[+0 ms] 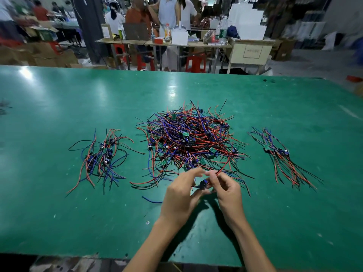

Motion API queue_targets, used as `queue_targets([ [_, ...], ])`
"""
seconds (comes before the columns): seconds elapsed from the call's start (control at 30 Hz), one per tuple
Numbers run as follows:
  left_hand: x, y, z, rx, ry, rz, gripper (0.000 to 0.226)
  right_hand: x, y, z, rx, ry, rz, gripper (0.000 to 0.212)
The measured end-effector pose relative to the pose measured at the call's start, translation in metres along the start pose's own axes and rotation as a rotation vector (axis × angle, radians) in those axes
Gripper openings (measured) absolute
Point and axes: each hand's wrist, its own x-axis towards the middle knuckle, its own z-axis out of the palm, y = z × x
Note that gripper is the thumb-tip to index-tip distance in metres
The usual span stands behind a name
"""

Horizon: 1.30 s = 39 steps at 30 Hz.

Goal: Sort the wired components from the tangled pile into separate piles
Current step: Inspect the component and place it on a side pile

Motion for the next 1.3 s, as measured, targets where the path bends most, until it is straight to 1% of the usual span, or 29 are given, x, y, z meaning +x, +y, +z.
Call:
queue_targets([
  [0.07, 0.005, 0.003, -0.002, -0.177, -0.166, -0.283, 0.072, 0.000, 0.001, 0.000, 0.056, 0.005, 0.025, 0.017],
  [0.1, 0.009, 0.004, -0.002, -0.232, -0.217, -0.373, 0.076, 0.000, 0.001, 0.000, 0.086, 0.011, 0.040, 0.017],
  [0.13, 0.012, 0.005, -0.001, -0.281, -0.240, -0.440, 0.072, 0.000, 0.002, -0.001, 0.111, 0.016, 0.049, 0.017],
  [0.23, 0.022, 0.011, 0.004, -0.433, -0.227, -0.592, 0.042, 0.001, 0.001, 0.000, 0.124, 0.038, 0.056, 0.017],
  [0.33, 0.024, 0.016, 0.011, -0.567, -0.275, -0.785, 0.034, 0.002, 0.003, 0.001, 0.075, 0.124, 0.037, 0.013],
  [0.4, 0.024, 0.022, 0.015, -0.566, -0.293, -0.840, 0.024, 0.004, 0.006, 0.001, 0.009, 0.188, 0.024, 0.008],
  [0.43, 0.024, 0.024, 0.015, -0.561, -0.299, -0.839, 0.022, 0.005, 0.007, 0.000, -0.043, 0.209, 0.013, 0.004],
  [0.5, 0.023, 0.025, 0.013, -0.541, -0.330, -0.793, 0.029, 0.005, 0.008, -0.001, -0.124, 0.230, -0.022, 0.007],
  [0.53, 0.022, 0.024, 0.012, -0.548, -0.351, -0.773, 0.028, 0.005, 0.007, -0.001, -0.141, 0.237, -0.033, 0.005],
  [0.6, 0.021, 0.021, 0.009, -0.642, -0.388, -0.756, 0.021, 0.006, 0.005, -0.001, -0.159, 0.258, -0.032, 0.010],
  [0.67, 0.021, 0.021, 0.010, -0.746, -0.408, -0.777, 0.021, 0.005, 0.006, 0.000, -0.183, 0.230, -0.028, 0.014],
  [0.73, 0.022, 0.022, 0.012, -0.791, -0.372, -0.833, 0.023, 0.003, 0.005, 0.003, -0.195, 0.164, -0.027, 0.017],
  [0.8, 0.021, 0.023, 0.016, -0.797, -0.304, -0.861, 0.026, 0.002, 0.005, 0.004, -0.211, 0.115, -0.035, 0.025],
  [0.93, 0.016, 0.021, 0.019, -0.812, -0.176, -0.827, 0.030, 0.002, 0.005, 0.006, -0.267, 0.037, -0.006, 0.027],
  [1.03, 0.011, 0.019, 0.023, -0.821, -0.114, -0.804, 0.031, 0.002, 0.004, 0.010, -0.173, 0.030, 0.077, 0.029],
  [1.13, 0.007, 0.014, 0.028, -0.702, -0.093, -0.763, 0.030, 0.007, 0.006, 0.013, -0.241, 0.068, 0.087, 0.029],
  [1.23, 0.004, 0.013, 0.030, -0.559, -0.119, -0.687, 0.041, 0.017, 0.007, 0.016, -0.322, 0.111, 0.104, 0.029],
  [1.3, 0.003, 0.013, 0.031, -0.535, -0.134, -0.667, 0.043, 0.028, 0.003, 0.016, -0.325, 0.171, 0.113, 0.031],
])
